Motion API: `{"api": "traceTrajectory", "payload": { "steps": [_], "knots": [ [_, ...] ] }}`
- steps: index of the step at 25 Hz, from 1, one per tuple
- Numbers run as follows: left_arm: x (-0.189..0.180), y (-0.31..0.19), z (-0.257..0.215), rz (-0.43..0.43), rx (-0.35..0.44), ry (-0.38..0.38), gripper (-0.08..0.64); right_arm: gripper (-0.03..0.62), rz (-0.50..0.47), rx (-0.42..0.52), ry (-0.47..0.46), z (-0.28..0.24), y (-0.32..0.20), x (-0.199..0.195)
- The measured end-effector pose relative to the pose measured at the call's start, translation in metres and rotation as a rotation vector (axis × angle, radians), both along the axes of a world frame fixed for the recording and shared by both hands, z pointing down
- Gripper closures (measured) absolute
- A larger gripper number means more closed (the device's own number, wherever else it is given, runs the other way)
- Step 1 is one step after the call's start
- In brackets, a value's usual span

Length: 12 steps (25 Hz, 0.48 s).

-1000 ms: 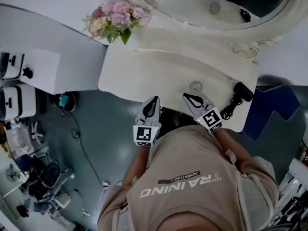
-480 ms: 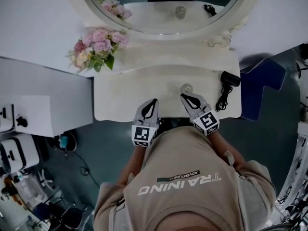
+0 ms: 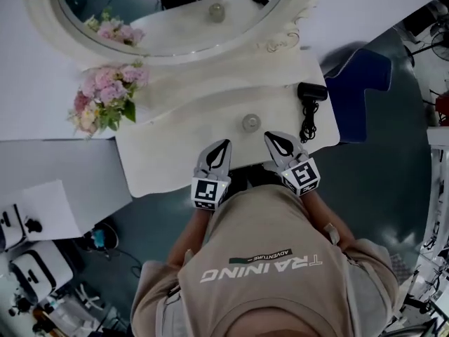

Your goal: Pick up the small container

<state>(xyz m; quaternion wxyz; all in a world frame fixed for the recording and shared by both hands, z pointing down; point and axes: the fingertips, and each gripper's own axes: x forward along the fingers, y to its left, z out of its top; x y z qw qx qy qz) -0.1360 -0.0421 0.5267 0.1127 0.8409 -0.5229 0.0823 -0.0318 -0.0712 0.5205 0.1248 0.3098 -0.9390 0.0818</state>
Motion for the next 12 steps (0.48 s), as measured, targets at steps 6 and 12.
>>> {"api": "traceTrajectory", "payload": {
  "steps": [6, 12],
  "knots": [
    [0.024, -0.012, 0.006, 0.073, -0.011, -0.021, 0.541, 0.589, 0.084, -0.014, 0.0, 0.011, -0.001, 0.03],
    [0.033, -0.019, 0.011, 0.068, -0.025, -0.06, 0.541, 0.589, 0.065, -0.002, -0.009, 0.012, 0.0, 0.045]
  ]
}}
